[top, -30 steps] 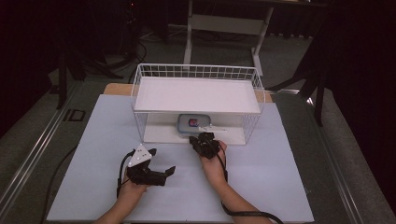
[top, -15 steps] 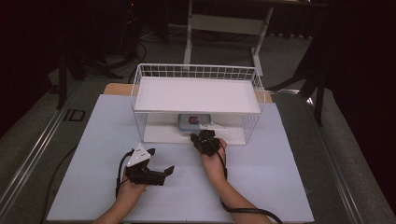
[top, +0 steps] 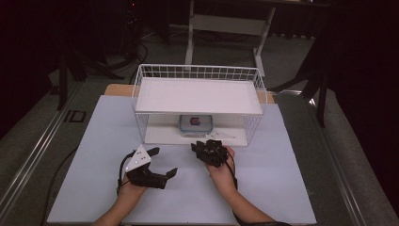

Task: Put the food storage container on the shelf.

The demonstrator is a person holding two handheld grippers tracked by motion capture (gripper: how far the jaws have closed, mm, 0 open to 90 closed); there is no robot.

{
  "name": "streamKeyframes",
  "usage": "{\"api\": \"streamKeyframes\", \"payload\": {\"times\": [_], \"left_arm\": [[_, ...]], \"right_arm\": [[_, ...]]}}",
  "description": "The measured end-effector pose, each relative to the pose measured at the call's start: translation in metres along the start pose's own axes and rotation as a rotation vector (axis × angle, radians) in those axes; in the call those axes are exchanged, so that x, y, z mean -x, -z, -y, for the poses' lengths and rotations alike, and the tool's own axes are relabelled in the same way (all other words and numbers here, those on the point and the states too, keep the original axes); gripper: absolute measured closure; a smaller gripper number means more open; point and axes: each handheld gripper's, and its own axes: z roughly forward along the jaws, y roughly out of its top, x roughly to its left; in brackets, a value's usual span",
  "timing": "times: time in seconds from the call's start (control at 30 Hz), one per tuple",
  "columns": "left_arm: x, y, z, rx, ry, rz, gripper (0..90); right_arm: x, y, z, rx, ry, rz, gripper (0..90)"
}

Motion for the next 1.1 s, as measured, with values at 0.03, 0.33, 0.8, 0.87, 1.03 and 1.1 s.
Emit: {"api": "streamKeyframes", "payload": {"times": [0.03,0.33,0.8,0.87,1.03,1.1], "left_arm": [[0.001,0.000,-0.002,-0.004,-0.009,0.012,0.5],[0.008,0.003,-0.012,-0.020,-0.019,0.095,0.5],[0.007,0.015,-0.013,-0.036,0.020,0.118,0.6],[0.007,0.018,-0.012,-0.043,0.020,0.122,0.5],[0.005,0.029,-0.009,-0.054,0.022,0.112,0.5],[0.003,0.033,-0.007,-0.054,0.029,0.113,0.6]], "right_arm": [[-0.001,0.005,0.001,0.010,0.007,0.001,57.1],[-0.001,0.038,0.010,0.064,0.037,-0.075,15.2],[-0.003,0.066,0.025,0.062,0.112,-0.068,15.3],[-0.003,0.071,0.026,0.067,0.127,-0.061,15.3],[0.001,0.082,0.028,0.068,0.118,-0.059,15.4],[0.003,0.087,0.030,0.073,0.114,-0.058,15.5]]}}
